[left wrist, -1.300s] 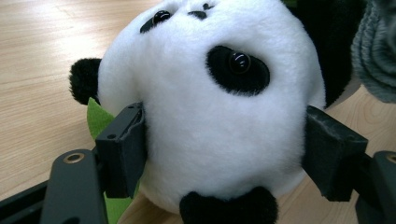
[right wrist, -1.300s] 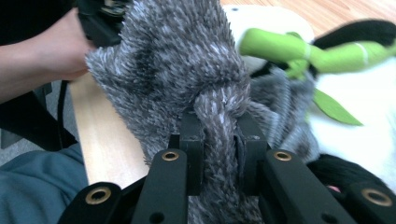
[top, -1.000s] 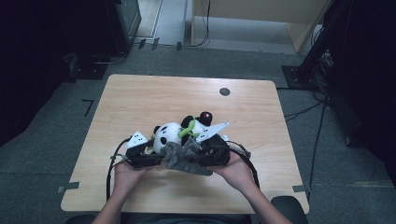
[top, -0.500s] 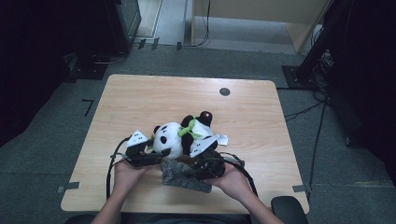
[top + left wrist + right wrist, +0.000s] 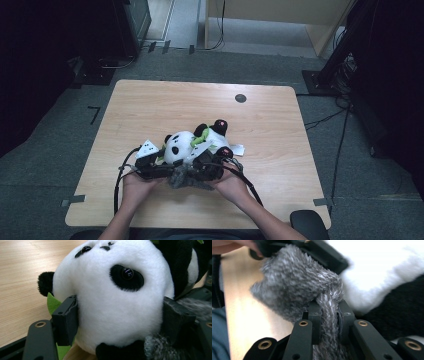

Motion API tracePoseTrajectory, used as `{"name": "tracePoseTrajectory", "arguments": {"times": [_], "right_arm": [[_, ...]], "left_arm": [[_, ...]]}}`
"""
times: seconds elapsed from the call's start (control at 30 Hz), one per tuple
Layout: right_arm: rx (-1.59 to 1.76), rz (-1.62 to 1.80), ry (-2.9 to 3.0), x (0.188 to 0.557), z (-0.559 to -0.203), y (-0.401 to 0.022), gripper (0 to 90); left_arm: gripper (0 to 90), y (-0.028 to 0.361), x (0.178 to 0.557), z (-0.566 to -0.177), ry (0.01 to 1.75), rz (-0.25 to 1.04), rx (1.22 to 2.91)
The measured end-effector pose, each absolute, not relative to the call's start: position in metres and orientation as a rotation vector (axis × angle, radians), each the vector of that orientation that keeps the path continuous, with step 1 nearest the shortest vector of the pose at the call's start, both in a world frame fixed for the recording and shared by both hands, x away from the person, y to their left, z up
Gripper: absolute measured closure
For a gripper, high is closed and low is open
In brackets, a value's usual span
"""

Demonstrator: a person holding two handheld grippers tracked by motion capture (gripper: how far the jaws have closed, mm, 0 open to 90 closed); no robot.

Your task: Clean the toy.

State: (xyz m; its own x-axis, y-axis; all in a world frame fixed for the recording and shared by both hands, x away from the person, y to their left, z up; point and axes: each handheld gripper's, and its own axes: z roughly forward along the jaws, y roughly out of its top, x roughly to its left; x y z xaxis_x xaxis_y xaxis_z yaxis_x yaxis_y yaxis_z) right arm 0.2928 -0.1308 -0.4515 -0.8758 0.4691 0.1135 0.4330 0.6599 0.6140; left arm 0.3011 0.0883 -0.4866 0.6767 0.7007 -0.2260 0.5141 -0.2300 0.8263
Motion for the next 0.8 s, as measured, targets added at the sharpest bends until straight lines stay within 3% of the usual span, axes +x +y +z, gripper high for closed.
{"name": "tracePoseTrajectory", "arguments": {"times": [0.8], "right_arm": [[0.943, 1.088, 2.673, 0.272, -0.446, -0.203, 78.3]], "left_arm": [[24.9, 0.09, 0.302, -0.487, 0.937, 0.228, 1.902]]}}
